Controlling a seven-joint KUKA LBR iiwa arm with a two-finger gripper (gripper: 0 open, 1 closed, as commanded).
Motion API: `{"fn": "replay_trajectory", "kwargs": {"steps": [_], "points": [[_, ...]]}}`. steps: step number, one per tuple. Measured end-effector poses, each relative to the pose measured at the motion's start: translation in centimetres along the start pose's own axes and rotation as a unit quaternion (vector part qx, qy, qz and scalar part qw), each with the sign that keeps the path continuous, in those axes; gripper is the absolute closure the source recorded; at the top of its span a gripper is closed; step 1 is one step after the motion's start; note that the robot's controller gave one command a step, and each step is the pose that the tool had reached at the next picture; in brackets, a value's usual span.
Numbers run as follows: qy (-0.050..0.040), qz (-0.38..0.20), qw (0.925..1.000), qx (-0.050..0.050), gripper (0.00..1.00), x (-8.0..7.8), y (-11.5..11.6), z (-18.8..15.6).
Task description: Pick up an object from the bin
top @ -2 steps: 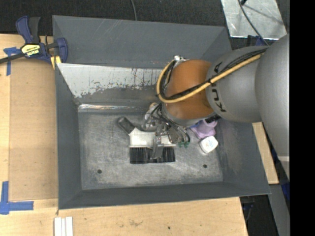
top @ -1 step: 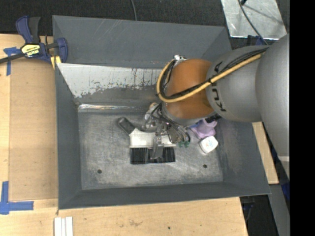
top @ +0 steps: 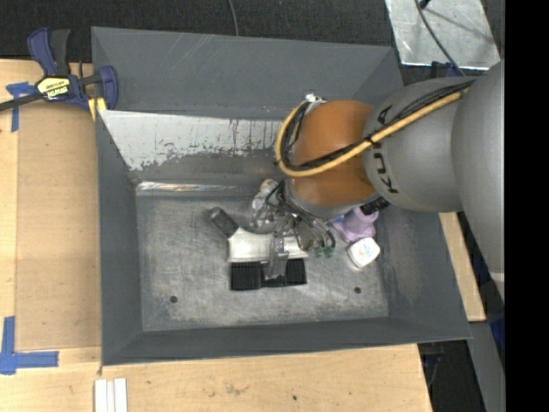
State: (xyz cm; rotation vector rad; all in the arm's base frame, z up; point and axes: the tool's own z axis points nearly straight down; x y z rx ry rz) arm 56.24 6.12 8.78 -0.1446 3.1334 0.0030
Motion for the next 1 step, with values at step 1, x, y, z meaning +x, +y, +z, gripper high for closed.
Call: {"fn": "replay_trajectory", "kwargs": {"steps": [1], "points": [[0.0028, 0.000, 1.0000, 0.001, 1.00, 0.11, -0.04, -1.93]]}}
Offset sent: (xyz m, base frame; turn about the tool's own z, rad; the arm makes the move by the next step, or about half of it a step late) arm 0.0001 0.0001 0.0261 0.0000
